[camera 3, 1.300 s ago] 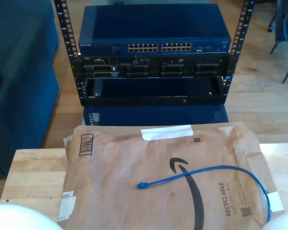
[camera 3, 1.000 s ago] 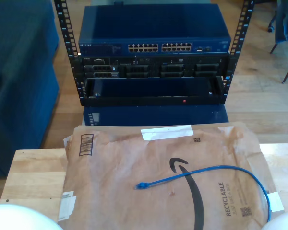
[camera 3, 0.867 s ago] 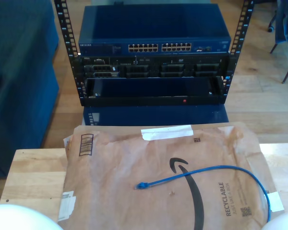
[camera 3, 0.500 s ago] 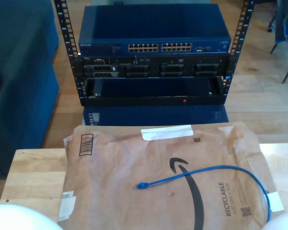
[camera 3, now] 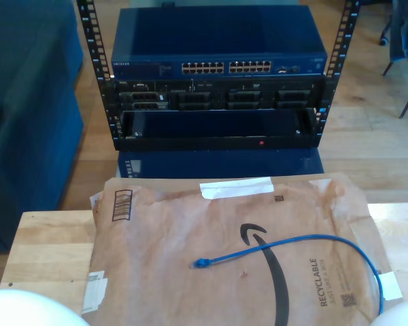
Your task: Grab the cable and plug it in
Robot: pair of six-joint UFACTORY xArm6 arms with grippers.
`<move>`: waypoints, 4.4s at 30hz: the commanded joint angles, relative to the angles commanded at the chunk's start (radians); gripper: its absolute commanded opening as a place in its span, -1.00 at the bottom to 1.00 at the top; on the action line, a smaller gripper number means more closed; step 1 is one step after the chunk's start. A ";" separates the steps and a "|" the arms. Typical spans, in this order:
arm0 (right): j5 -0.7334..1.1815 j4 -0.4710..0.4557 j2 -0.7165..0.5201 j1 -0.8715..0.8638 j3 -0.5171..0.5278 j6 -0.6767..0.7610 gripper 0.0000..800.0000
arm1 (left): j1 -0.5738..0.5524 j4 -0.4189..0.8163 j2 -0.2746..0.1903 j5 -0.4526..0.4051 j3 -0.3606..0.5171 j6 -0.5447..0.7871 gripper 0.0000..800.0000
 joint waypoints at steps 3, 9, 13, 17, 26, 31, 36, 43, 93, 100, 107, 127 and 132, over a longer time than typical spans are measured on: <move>0.000 0.000 0.000 0.000 0.000 0.000 0.99 | 0.002 0.000 0.000 -0.002 0.000 0.000 1.00; 0.044 0.002 -0.002 0.000 -0.021 0.005 0.98 | 0.000 0.000 0.000 -0.002 0.000 0.000 1.00; 0.264 -0.003 0.003 0.000 -0.147 0.006 0.98 | 0.000 0.003 -0.002 0.008 -0.005 -0.003 1.00; 0.442 -0.003 0.005 -0.002 -0.276 0.031 0.98 | 0.000 0.005 -0.015 0.169 -0.095 0.002 1.00; 0.684 0.009 0.005 0.066 -0.529 0.270 0.92 | -0.044 -0.118 -0.101 0.362 -0.331 -0.089 1.00; 0.667 0.029 0.048 0.282 -0.603 0.574 0.97 | -0.361 -0.161 -0.078 0.491 -0.427 -0.318 1.00; 0.667 0.051 0.149 0.575 -0.729 0.875 0.98 | -0.628 -0.158 -0.049 0.503 -0.480 -0.562 1.00; 0.667 0.057 0.115 0.901 -0.744 1.151 0.98 | -0.813 -0.164 -0.031 0.509 -0.485 -0.779 1.00; 0.034 0.103 0.715 2.059 -0.819 1.924 0.94 | -1.653 -0.381 0.178 0.407 -0.638 -1.511 1.00; -0.052 0.103 0.770 2.078 -0.836 1.946 0.93 | -1.642 -0.381 0.178 0.408 -0.632 -1.510 1.00; -0.068 0.086 0.830 2.076 -0.855 1.946 0.79 | -1.642 -0.381 0.178 0.408 -0.632 -1.510 1.00; -0.129 0.018 0.770 2.068 -0.830 1.970 -0.99 | -1.642 -0.382 0.180 0.405 -0.638 -1.510 1.00; -0.017 0.025 0.600 1.964 -0.835 1.970 -0.99 | -1.717 -0.463 0.184 0.408 -0.718 -1.513 1.00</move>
